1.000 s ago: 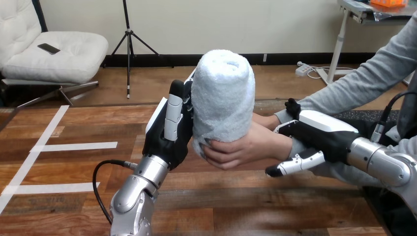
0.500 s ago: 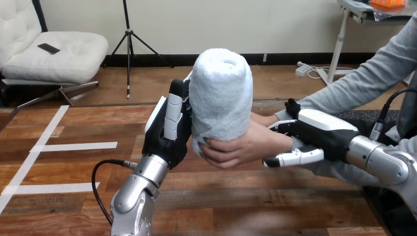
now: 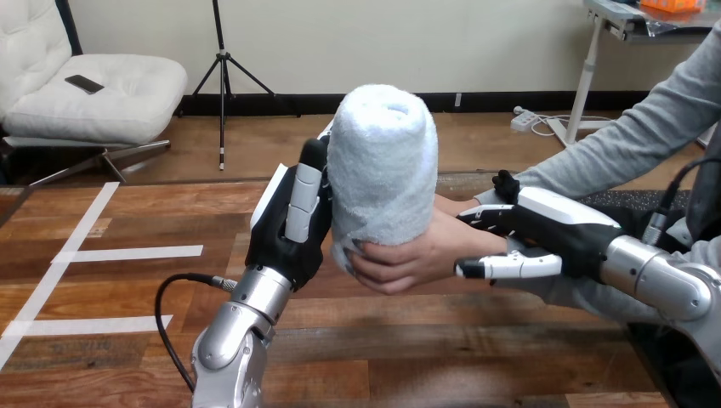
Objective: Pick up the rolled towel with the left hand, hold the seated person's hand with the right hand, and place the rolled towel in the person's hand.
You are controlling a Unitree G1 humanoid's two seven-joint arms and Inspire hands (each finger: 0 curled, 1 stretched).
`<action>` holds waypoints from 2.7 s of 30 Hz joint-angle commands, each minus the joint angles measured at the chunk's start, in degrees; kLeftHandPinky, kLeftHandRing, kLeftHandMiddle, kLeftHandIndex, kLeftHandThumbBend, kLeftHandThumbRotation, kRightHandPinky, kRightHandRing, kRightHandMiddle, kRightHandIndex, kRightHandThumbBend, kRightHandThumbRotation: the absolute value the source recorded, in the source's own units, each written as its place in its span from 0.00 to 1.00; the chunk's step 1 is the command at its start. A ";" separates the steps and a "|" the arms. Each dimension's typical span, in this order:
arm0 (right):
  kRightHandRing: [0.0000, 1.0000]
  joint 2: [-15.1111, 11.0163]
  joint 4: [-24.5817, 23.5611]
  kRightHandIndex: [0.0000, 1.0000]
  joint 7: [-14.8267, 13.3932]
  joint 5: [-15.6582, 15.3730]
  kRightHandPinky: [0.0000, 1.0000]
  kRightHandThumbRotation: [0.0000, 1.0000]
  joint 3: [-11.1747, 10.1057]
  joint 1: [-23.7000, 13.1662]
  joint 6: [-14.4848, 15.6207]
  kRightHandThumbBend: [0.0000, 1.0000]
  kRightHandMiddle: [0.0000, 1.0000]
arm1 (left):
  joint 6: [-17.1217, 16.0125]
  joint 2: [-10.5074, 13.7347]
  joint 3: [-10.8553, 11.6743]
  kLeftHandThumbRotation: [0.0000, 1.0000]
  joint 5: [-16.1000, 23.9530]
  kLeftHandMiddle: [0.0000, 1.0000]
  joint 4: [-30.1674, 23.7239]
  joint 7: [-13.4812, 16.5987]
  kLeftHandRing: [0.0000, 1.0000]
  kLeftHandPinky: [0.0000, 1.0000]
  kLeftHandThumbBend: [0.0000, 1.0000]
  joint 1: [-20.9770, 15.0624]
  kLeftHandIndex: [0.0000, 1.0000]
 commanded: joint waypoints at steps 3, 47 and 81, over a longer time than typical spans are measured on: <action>0.83 1.49 -1.28 0.87 0.94 4.62 0.72 0.99 -3.80 -0.23 0.42 1.00 0.86 | -3.16 1.61 -1.28 1.00 3.58 0.93 -6.08 2.42 0.93 0.90 1.00 0.71 0.93; 0.93 9.80 -24.87 0.93 0.02 23.87 0.89 1.00 -16.95 16.31 5.28 1.00 0.94 | 0.06 4.85 -2.91 1.00 7.02 0.97 -36.63 10.21 0.98 1.00 0.99 24.46 0.96; 0.91 21.52 -54.85 0.92 -1.57 36.95 0.90 1.00 -17.58 36.36 7.79 1.00 0.92 | 1.24 6.04 -2.81 1.00 -0.92 0.97 -53.68 7.37 0.95 0.91 0.88 42.06 0.98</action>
